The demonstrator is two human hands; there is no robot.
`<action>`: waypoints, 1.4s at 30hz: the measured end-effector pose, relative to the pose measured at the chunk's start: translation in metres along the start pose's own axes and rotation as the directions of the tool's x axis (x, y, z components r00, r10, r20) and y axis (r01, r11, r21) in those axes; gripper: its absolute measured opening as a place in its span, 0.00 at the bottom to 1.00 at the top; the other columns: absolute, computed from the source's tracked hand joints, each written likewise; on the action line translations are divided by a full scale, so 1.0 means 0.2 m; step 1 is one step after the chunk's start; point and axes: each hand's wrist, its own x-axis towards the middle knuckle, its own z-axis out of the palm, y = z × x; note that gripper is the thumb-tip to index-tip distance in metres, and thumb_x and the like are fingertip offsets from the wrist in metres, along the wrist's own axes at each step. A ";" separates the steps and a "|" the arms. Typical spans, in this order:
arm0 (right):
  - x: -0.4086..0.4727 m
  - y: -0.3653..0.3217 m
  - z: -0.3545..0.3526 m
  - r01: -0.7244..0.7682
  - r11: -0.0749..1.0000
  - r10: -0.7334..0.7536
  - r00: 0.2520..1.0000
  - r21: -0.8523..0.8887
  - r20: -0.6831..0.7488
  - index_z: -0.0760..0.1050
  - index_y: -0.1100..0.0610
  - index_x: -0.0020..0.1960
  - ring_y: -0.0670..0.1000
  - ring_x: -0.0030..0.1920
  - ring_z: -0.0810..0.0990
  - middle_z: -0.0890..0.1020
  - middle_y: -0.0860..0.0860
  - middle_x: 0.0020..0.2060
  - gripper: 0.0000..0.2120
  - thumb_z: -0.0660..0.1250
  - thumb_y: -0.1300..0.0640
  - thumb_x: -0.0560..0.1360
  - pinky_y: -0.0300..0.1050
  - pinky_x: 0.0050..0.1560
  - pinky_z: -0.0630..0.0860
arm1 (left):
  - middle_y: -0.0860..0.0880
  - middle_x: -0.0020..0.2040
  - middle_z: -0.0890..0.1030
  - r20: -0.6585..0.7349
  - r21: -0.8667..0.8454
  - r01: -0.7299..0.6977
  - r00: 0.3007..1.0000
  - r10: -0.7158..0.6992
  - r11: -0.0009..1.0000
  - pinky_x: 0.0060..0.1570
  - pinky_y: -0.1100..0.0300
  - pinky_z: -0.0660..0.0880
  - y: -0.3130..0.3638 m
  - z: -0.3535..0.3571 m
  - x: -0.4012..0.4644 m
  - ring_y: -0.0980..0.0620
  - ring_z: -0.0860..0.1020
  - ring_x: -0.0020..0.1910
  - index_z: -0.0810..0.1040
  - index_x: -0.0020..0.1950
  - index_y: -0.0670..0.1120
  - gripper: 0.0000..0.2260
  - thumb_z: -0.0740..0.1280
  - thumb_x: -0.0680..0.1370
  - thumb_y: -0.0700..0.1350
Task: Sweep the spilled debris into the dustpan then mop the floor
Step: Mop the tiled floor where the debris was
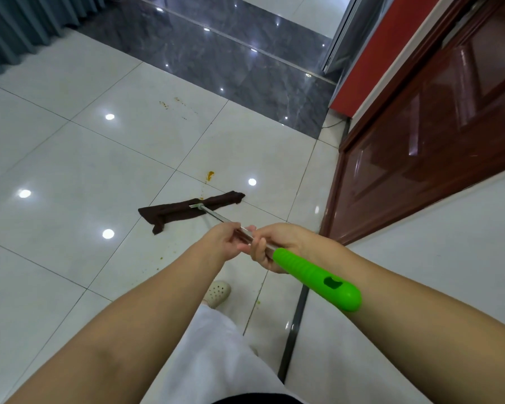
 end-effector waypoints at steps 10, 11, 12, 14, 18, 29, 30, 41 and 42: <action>0.06 -0.01 0.12 0.025 0.983 -0.026 1.000 0.182 -0.001 0.74 0.47 0.49 0.42 0.13 0.64 0.71 0.52 0.35 0.09 0.58 0.59 0.81 0.29 0.12 0.62 | 0.48 0.26 0.67 -0.050 -0.121 0.136 0.988 -0.143 0.983 0.29 0.64 0.75 0.14 0.00 0.20 0.54 0.69 0.23 0.64 0.42 0.41 0.15 0.51 0.83 0.49; 0.07 -0.05 0.13 0.028 0.984 -0.028 1.000 0.178 -0.003 0.74 0.47 0.50 0.42 0.13 0.64 0.72 0.52 0.36 0.08 0.59 0.59 0.81 0.29 0.12 0.62 | 0.48 0.27 0.66 -0.051 -0.124 0.140 0.988 -0.147 0.982 0.35 0.63 0.74 0.18 0.01 0.22 0.55 0.68 0.25 0.64 0.42 0.42 0.14 0.51 0.83 0.49; 0.09 -0.09 0.14 0.033 0.984 -0.032 0.999 0.173 -0.008 0.74 0.48 0.50 0.42 0.13 0.64 0.71 0.51 0.36 0.07 0.59 0.58 0.81 0.29 0.13 0.62 | 0.48 0.28 0.66 -0.056 -0.131 0.138 0.988 -0.147 0.982 0.41 0.66 0.72 0.22 0.03 0.25 0.55 0.67 0.25 0.63 0.43 0.42 0.13 0.51 0.83 0.49; 0.13 -0.19 0.17 0.040 0.987 -0.037 0.999 0.153 -0.023 0.74 0.48 0.51 0.42 0.13 0.64 0.70 0.50 0.35 0.08 0.59 0.58 0.81 0.28 0.14 0.61 | 0.49 0.29 0.65 -0.059 -0.130 0.126 0.989 -0.134 0.984 0.36 0.68 0.69 0.31 0.06 0.32 0.55 0.67 0.22 0.63 0.45 0.43 0.12 0.51 0.83 0.50; 0.26 -0.40 0.30 0.042 0.997 -0.040 0.998 0.061 -0.045 0.74 0.47 0.51 0.42 0.14 0.63 0.69 0.49 0.33 0.09 0.58 0.58 0.81 0.29 0.14 0.61 | 0.50 0.30 0.64 -0.070 -0.127 0.117 0.989 -0.127 0.985 0.19 0.70 0.67 0.55 0.10 0.45 0.54 0.66 0.15 0.63 0.43 0.43 0.13 0.51 0.83 0.50; 0.60 -1.05 0.70 0.098 0.995 -0.098 0.995 0.008 -0.025 0.72 0.56 0.43 0.42 0.15 0.64 0.70 0.52 0.33 0.07 0.59 0.61 0.79 0.29 0.15 0.62 | 0.47 0.17 0.65 -0.136 -0.017 0.088 0.987 -0.090 0.996 0.16 0.73 0.64 1.33 0.27 0.72 0.54 0.64 0.12 0.62 0.40 0.42 0.13 0.51 0.83 0.45; 0.62 -1.10 0.73 0.095 0.995 -0.095 0.995 0.029 -0.016 0.72 0.56 0.43 0.42 0.15 0.64 0.71 0.52 0.33 0.07 0.60 0.61 0.79 0.29 0.15 0.62 | 0.47 0.17 0.65 -0.145 -0.001 0.081 0.986 -0.081 0.997 0.16 0.72 0.64 1.38 0.29 0.75 0.54 0.64 0.12 0.62 0.40 0.42 0.12 0.51 0.83 0.44; 0.68 -1.42 0.58 0.015 0.921 -0.045 0.997 0.388 0.068 0.74 0.46 0.64 0.44 0.17 0.72 0.77 0.59 0.38 0.19 0.59 0.65 0.79 0.31 0.18 0.71 | 0.44 0.37 0.71 -0.141 0.113 0.070 0.989 -0.054 0.991 0.26 0.60 0.74 1.54 0.52 0.95 0.50 0.73 0.32 0.62 0.64 0.42 0.11 0.51 0.83 0.44; 0.66 -1.45 0.56 0.007 0.924 -0.036 0.997 0.382 0.070 0.74 0.46 0.61 0.43 0.17 0.70 0.76 0.58 0.37 0.18 0.58 0.65 0.79 0.30 0.17 0.70 | 0.44 0.37 0.71 -0.130 0.137 0.068 0.990 -0.050 0.988 0.31 0.58 0.74 1.53 0.55 0.94 0.49 0.74 0.34 0.62 0.63 0.42 0.11 0.50 0.84 0.45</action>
